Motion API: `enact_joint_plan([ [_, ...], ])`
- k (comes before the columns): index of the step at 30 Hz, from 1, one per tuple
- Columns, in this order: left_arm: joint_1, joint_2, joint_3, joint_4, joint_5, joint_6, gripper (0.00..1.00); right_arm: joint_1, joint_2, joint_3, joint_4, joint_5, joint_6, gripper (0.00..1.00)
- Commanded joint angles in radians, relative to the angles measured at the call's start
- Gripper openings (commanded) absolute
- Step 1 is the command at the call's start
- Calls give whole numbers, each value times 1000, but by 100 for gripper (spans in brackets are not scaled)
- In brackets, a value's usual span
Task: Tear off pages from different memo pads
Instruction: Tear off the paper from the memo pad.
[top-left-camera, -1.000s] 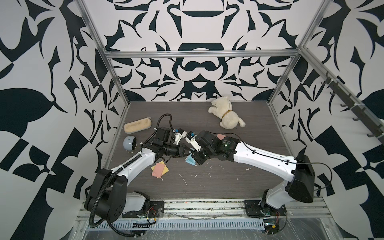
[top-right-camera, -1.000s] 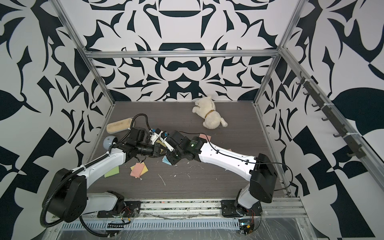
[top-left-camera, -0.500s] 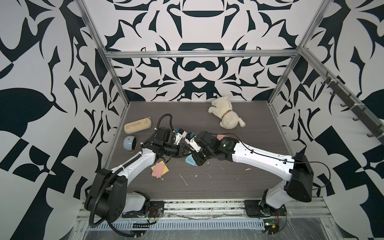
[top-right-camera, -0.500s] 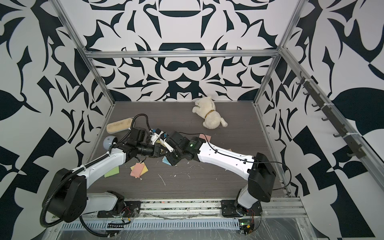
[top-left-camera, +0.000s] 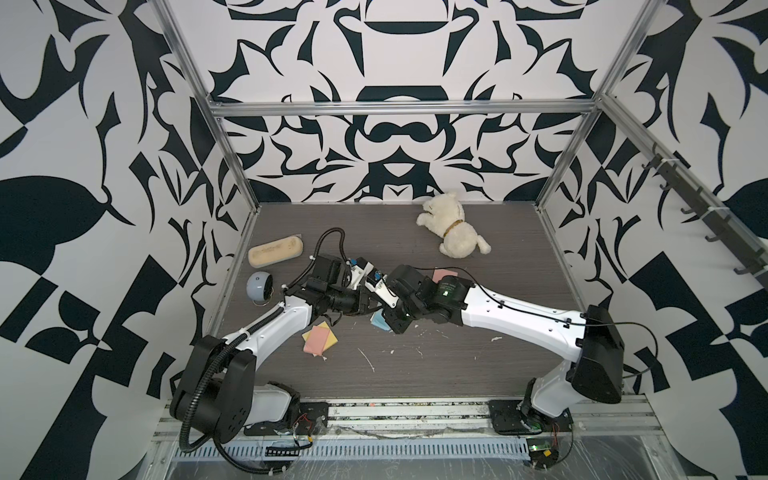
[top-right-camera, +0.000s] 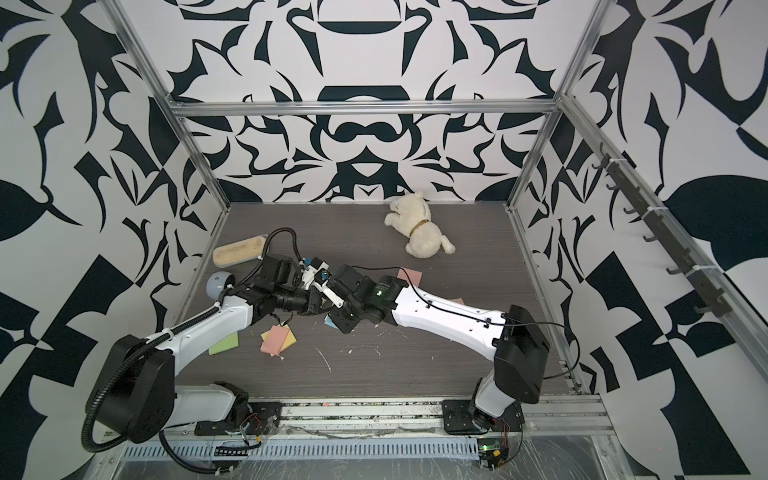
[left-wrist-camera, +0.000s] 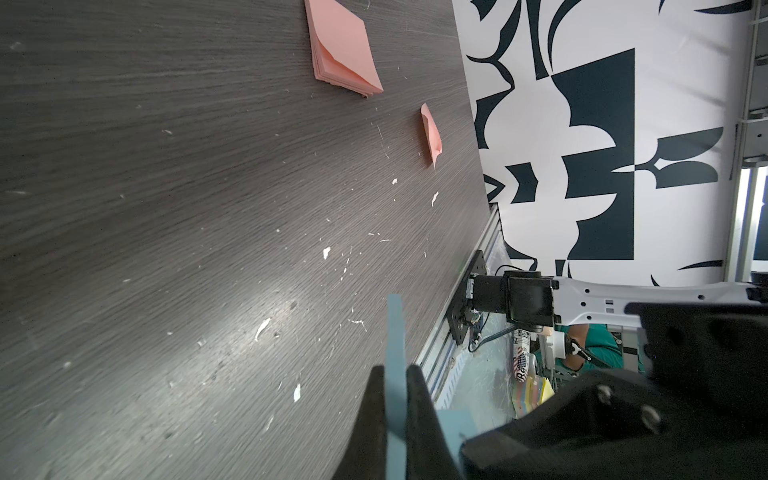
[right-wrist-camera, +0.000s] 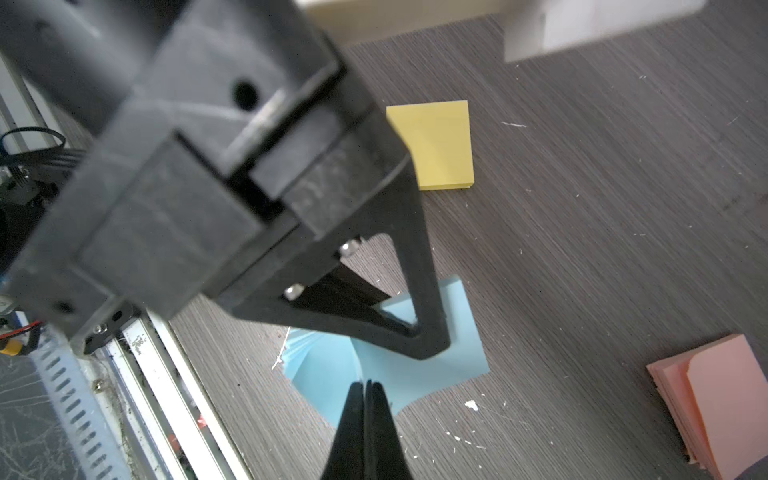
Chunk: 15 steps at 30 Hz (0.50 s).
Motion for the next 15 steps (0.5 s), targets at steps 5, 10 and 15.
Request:
enact_joint_plan([
  [5,-3,-30,8,10,10,-5,0,3,-26,41,2,38,-26,0],
  [10,-1,-25,9,3,15,-4,3,3,-39,35,-6,33,-7,0],
  [15,-1,-38,3,10,8,-23,7,6,-36,38,-15,25,-2,0],
])
